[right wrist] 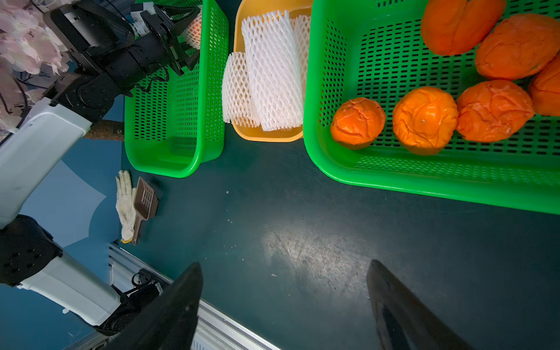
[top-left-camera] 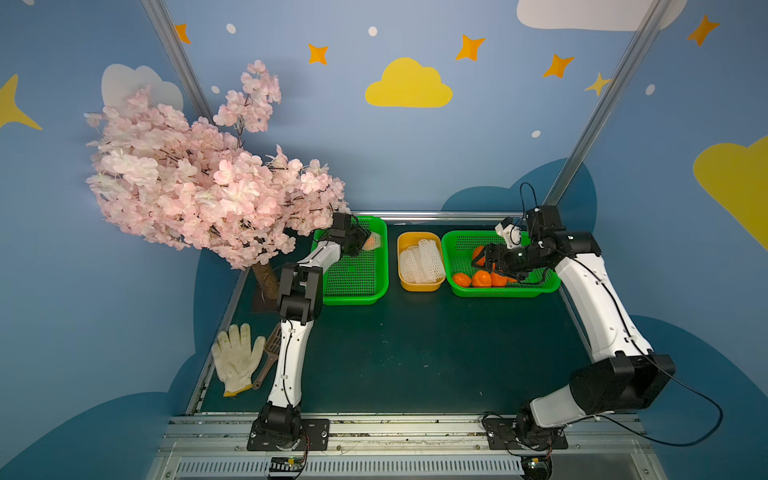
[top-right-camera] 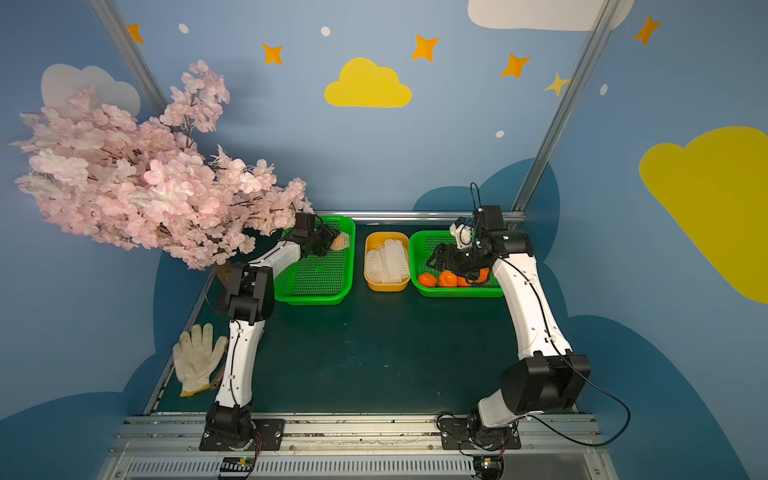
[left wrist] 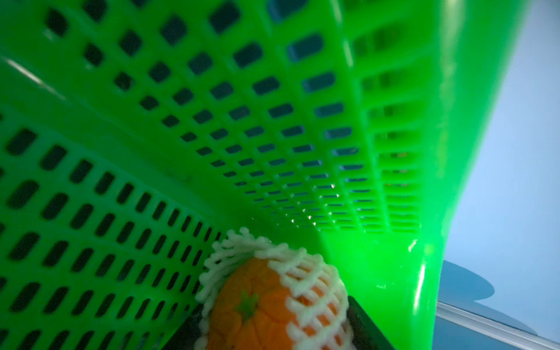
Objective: Remove foam nets from oranges
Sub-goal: Pick up the orange from the basket, then place the orange at the center of the board.
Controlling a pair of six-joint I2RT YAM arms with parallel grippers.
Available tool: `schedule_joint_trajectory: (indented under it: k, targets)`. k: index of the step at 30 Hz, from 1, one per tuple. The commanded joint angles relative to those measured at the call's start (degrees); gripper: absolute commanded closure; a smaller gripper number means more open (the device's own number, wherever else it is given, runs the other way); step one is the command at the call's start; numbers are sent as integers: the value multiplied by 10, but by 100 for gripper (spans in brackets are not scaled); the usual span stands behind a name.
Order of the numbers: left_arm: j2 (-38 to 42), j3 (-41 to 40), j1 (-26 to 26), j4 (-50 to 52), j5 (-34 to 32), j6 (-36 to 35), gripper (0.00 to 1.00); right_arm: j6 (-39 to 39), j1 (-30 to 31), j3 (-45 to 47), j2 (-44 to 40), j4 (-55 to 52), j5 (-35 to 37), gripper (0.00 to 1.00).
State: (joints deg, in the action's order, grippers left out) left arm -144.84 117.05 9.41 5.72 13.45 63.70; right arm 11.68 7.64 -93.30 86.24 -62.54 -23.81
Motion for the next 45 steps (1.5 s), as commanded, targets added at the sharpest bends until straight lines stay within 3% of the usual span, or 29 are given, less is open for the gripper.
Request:
schedule_joint_trajectory:
  k: [1,10,19,27,34,38,45]
  targets:
    - [20,-26,-5,3,32,-7,42,7,0,18,-26,-3,1,16]
    - [96,-63,-11,8,68,-60,43,23,0,90,-79,70,3,16]
    - [230,-201,-11,27,110,-134,44,37,1,117,-91,106,-12,16]
    - [375,-295,17,118,105,-251,44,47,17,125,-80,129,-50,16]
    - [490,-364,108,225,44,-355,43,50,44,141,-62,127,-82,16]
    - [542,-408,174,248,4,-376,42,51,56,177,-74,135,-90,16]
    - [551,-485,298,228,-83,-398,41,74,62,253,-97,144,-93,16]
